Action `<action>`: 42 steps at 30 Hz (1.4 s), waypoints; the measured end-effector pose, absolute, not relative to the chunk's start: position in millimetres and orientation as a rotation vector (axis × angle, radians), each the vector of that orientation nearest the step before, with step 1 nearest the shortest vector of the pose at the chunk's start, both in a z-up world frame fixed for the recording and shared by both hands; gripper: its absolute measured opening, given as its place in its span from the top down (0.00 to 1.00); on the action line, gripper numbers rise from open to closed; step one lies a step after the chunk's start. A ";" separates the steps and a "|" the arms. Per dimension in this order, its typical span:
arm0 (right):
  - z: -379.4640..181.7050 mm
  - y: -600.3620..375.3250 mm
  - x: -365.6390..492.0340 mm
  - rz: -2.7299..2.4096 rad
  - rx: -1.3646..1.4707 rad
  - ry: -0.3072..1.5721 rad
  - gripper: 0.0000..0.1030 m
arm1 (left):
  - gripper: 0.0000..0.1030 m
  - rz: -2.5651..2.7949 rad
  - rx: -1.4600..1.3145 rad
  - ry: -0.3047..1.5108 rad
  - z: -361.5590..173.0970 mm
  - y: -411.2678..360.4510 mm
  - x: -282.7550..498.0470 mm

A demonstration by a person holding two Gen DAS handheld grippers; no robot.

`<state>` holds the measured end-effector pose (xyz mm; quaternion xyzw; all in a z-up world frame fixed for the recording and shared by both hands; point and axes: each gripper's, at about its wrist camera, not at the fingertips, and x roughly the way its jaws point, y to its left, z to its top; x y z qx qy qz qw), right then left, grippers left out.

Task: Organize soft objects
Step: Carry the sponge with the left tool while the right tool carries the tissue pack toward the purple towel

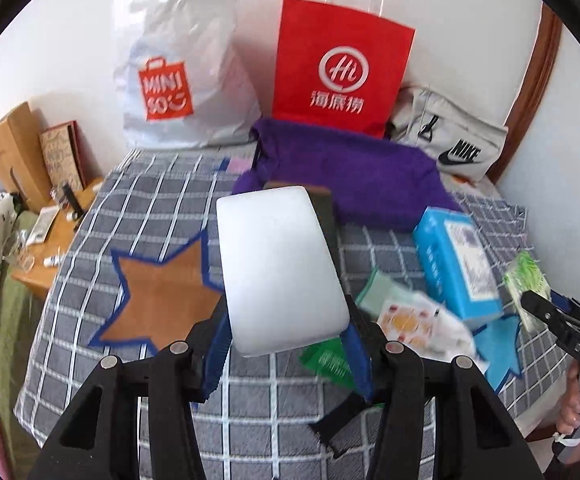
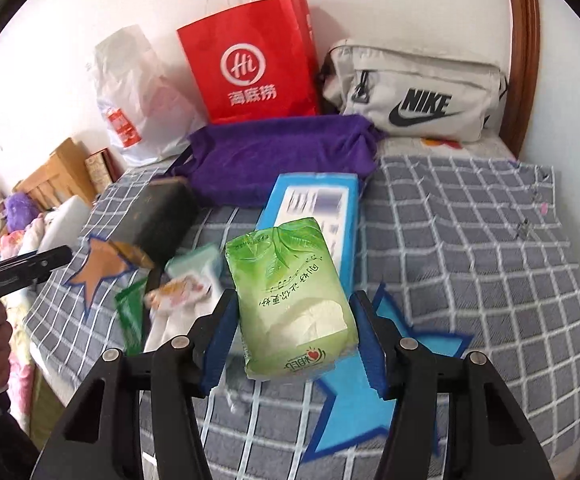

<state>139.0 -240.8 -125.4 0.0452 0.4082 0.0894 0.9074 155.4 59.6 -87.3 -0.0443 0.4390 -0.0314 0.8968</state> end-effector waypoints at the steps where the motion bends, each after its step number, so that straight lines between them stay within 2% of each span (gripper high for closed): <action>1: -122.5 -241.4 143.8 0.184 0.098 0.838 0.46 | 0.52 -0.068 -0.092 0.905 -84.1 57.9 159.9; 15: -91.8 -233.0 232.4 0.195 0.102 0.774 0.45 | 0.52 -0.099 -0.044 0.893 -62.2 33.6 238.7; 42: -95.3 -226.9 392.2 0.205 0.060 0.792 0.45 | 0.50 -0.086 -0.021 0.984 -96.2 21.3 388.5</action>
